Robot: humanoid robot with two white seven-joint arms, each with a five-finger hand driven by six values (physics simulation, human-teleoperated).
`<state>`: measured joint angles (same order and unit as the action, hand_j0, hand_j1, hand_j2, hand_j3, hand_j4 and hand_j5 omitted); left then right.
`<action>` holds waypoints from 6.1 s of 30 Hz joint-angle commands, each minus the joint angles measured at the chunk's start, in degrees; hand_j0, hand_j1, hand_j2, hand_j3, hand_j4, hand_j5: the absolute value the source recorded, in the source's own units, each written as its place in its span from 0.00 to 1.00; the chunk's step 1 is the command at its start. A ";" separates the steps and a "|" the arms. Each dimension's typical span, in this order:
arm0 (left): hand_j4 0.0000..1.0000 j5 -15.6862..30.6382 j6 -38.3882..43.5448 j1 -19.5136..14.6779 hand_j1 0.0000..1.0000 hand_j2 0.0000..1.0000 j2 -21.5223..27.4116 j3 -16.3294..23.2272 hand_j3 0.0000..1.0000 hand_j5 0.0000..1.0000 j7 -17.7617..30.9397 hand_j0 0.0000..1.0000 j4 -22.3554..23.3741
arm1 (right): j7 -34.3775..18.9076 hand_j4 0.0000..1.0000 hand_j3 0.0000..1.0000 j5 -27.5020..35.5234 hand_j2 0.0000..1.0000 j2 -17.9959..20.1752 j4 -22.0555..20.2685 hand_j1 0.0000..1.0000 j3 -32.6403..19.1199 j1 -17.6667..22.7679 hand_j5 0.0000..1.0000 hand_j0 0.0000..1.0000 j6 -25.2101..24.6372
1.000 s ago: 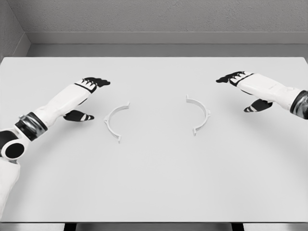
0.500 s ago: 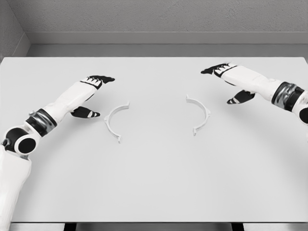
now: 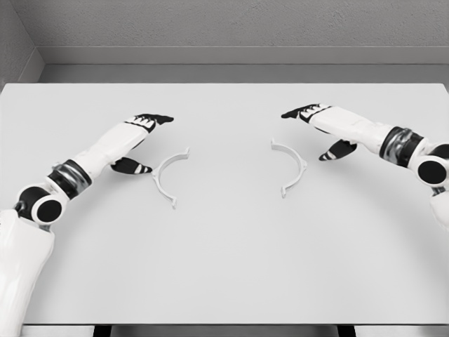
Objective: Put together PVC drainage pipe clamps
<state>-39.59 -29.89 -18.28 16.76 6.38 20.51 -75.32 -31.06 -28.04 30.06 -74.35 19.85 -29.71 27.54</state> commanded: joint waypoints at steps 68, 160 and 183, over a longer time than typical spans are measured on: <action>1.00 -0.05 0.01 3.16 1.00 1.00 -1.38 3.20 1.00 1.00 -0.03 1.00 -5.63 | -0.23 1.00 1.00 -3.34 1.00 -6.77 6.41 1.00 1.24 -2.11 1.00 1.00 0.06; 1.00 -2.07 2.03 -6.15 1.00 1.00 -8.14 9.61 1.00 1.00 -0.03 1.00 3.69 | 0.73 1.00 1.00 -5.54 1.00 -0.09 5.01 1.00 4.58 -6.33 1.00 1.00 0.41; 1.00 -2.16 2.11 -6.15 1.00 1.00 -11.04 10.85 1.00 1.00 -0.03 1.00 4.65 | 5.74 1.00 1.00 -5.89 1.00 7.82 0.79 1.00 4.14 -4.66 1.00 1.00 0.06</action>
<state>-42.15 -27.87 -24.43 6.14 17.20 20.51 -70.66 -25.37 -34.22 37.70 -73.50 24.03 -34.37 27.73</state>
